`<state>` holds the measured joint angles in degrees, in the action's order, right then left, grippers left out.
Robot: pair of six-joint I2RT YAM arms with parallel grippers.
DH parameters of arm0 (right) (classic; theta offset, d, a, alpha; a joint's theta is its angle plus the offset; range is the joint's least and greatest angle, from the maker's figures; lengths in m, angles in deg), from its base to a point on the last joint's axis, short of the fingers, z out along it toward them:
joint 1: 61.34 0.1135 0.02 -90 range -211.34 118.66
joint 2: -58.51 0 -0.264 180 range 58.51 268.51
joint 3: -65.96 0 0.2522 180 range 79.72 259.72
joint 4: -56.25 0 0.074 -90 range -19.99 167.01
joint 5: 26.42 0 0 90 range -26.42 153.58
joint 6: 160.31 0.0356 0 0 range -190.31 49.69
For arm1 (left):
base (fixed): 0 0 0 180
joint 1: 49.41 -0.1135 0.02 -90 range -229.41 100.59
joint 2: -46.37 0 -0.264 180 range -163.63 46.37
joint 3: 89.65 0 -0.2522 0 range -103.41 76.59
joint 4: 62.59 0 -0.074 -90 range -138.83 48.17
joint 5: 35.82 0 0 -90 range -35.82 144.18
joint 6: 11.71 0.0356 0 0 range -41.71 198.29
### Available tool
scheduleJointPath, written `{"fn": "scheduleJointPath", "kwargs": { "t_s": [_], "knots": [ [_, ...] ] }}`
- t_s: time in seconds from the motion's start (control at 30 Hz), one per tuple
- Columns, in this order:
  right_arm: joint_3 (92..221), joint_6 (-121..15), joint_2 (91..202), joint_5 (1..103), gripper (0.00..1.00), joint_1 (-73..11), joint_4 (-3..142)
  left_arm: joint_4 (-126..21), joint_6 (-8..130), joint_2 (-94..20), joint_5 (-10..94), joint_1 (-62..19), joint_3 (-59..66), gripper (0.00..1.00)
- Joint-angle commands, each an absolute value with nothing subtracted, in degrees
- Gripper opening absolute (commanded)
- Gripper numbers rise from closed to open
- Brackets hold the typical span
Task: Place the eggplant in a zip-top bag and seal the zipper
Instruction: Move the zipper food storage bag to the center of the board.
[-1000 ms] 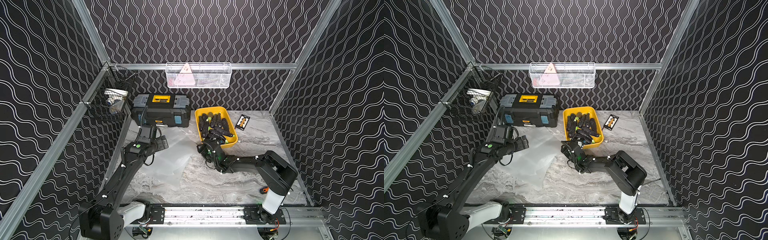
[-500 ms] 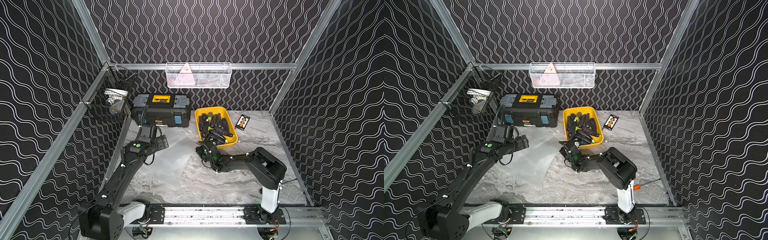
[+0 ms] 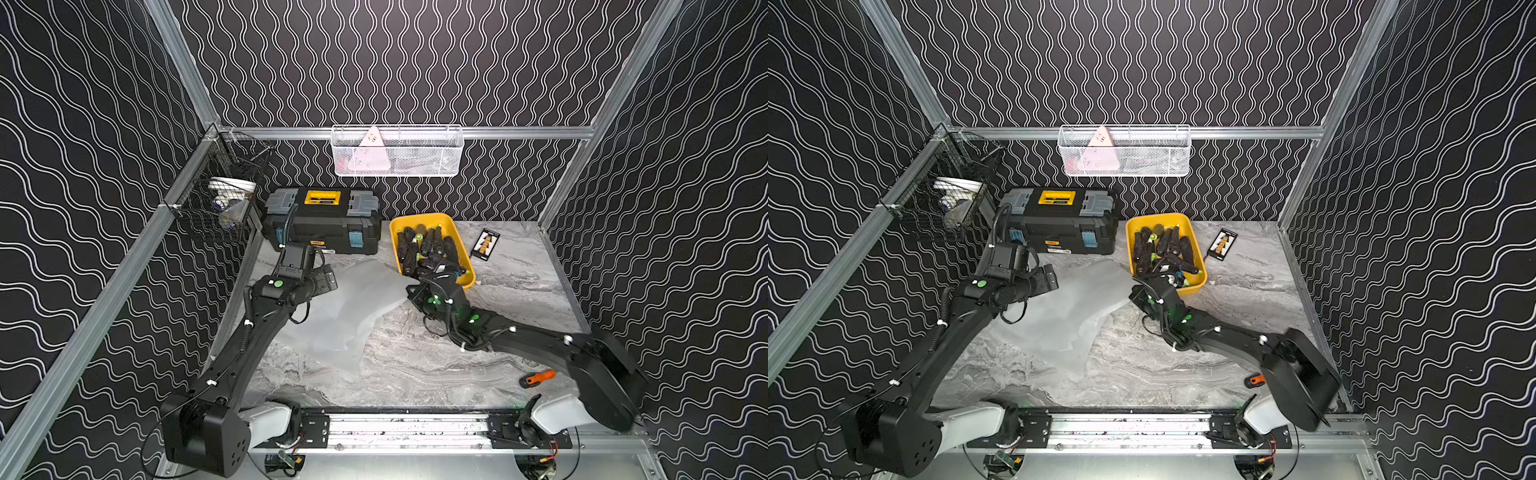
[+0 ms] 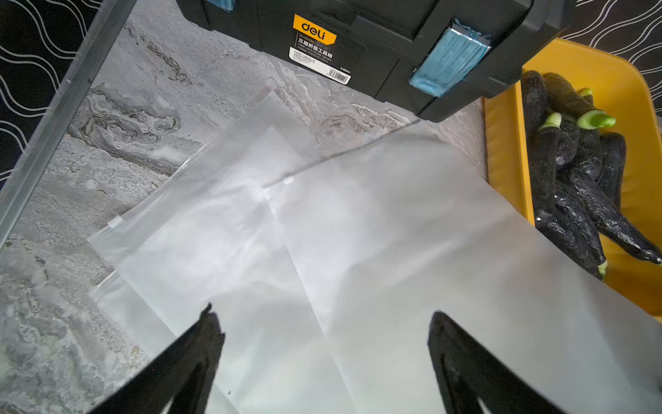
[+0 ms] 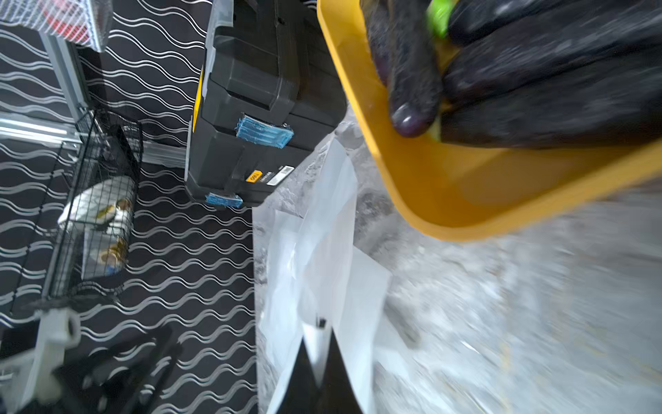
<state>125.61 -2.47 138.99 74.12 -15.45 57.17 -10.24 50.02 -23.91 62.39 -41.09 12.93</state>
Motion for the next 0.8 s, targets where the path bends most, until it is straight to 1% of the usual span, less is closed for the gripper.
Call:
{"fn": "scheduleJointPath", "kwargs": {
  "t_s": [0.0,0.07,0.17,0.23,0.3,0.33,0.4,0.43,0.47,0.53,0.6,0.67,0.73,0.77],
  "knots": [
    [123.8,-6.9,130.3,72.8,0.0,-18.2,77.8,-9.8,50.9,-25.2,63.8,-41.1,11.7,0.94],
    [122.3,-10.0,124.8,70.0,0.0,-22.0,86.7,-10.7,50.3,-25.7,62.7,-41.1,12.2,0.94],
    [119.2,-16.3,118.8,64.6,0.0,-31.9,96.8,-12.5,49.2,-25.8,60.9,-40.6,13.8,0.93],
    [118.6,-21.0,117.9,62.6,0.0,-40.4,102.3,-13.0,49.4,-26.2,61.8,-39.0,14.0,0.93],
    [118.5,-25.0,119.0,62.8,0.0,-47.4,104.6,-12.6,49.9,-27.1,62.9,-36.4,13.5,0.93],
    [119.0,-26.2,120.2,63.5,0.05,-49.7,105.1,-12.6,50.0,-27.5,62.9,-35.1,13.4,0.93],
    [121.0,-28.3,124.8,66.0,0.39,-53.5,105.8,-12.8,49.7,-28.8,61.9,-32.0,13.4,0.93],
    [122.4,-29.1,127.0,67.2,0.47,-54.6,106.3,-12.9,49.6,-29.2,61.2,-31.0,13.5,0.93],
    [124.0,-30.0,129.2,68.3,0.52,-55.4,106.6,-13.1,49.4,-29.8,60.4,-30.0,13.6,0.92],
    [127.0,-31.5,131.8,70.3,0.57,-56.1,107.7,-13.1,49.5,-30.4,59.0,-28.7,13.5,0.92],
    [129.5,-32.8,131.6,72.4,0.63,-56.1,107.9,-13.7,50.5,-31.0,57.1,-27.9,13.1,0.92],
    [132.4,-33.8,131.2,73.3,0.65,-56.1,109.1,-14.2,52.2,-32.4,54.6,-27.4,11.8,0.92],
    [134.7,-35.1,130.6,70.0,0.64,-55.5,108.2,-14.8,53.8,-34.6,51.7,-26.4,10.2,0.91],
    [135.3,-35.1,130.6,66.6,0.63,-54.8,106.9,-15.5,54.5,-36.1,50.3,-25.6,9.3,0.9]
  ]
}}
